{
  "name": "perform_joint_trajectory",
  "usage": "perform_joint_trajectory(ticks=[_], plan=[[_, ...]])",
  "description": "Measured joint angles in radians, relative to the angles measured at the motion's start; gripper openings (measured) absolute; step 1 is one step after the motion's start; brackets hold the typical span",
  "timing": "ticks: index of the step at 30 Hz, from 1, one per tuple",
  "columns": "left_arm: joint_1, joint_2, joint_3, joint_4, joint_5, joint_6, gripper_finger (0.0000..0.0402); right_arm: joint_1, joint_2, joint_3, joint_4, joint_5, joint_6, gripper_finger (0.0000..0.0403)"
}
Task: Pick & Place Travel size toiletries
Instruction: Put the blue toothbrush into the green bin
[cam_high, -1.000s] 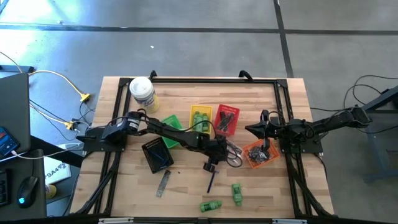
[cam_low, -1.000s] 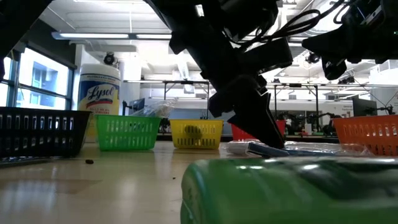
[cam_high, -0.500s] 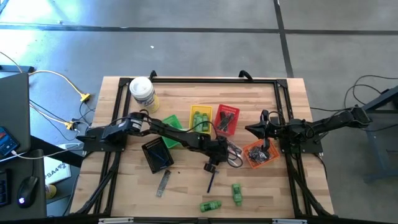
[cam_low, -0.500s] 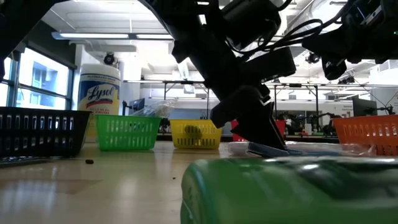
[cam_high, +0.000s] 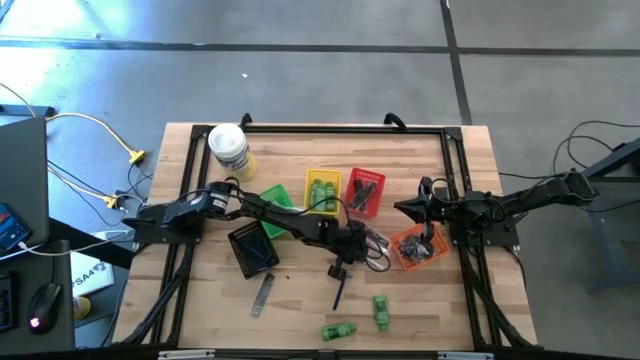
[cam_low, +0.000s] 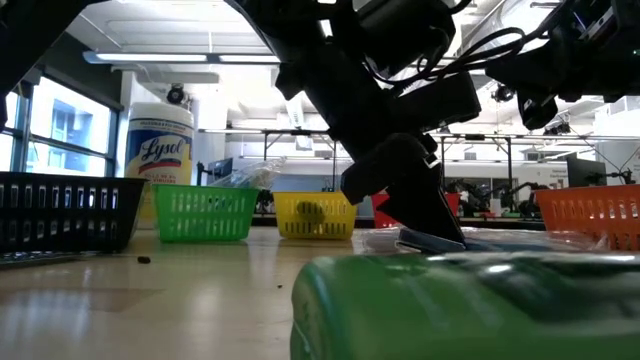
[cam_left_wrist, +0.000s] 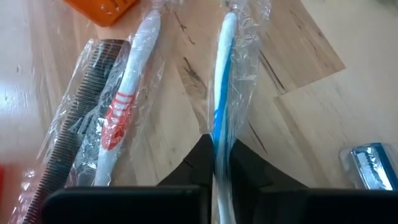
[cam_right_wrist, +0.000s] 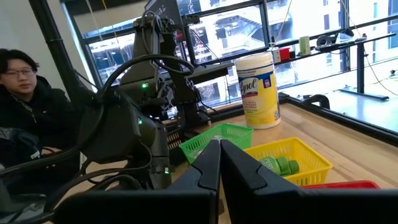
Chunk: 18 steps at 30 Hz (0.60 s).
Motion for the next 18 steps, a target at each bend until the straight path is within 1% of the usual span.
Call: perform_joint_trajectory(ticks=[4, 6, 10, 14, 18], plan=[[-0.005, -0.018, -0.002, -0.023, 0.000, 0.024, 0.0035, 0.000, 0.000, 0.000, 0.000, 0.000, 0.000, 0.0004], [-0.008, -0.039, -0.004, -0.048, -0.001, 0.037, 0.0032, 0.000, 0.000, 0.000, 0.000, 0.000, 0.000, 0.0004], [-0.006, -0.101, -0.009, -0.130, 0.001, 0.051, 0.0012, 0.000, 0.000, 0.000, -0.001, -0.012, 0.004, 0.0004], [-0.005, -0.178, -0.003, -0.194, 0.000, 0.062, 0.0012, 0.000, 0.000, 0.000, 0.000, -0.061, 0.005, 0.0004], [-0.006, -0.243, -0.007, -0.258, 0.006, 0.079, 0.0017, 0.000, 0.000, 0.000, -0.001, -0.068, 0.029, 0.0004]])
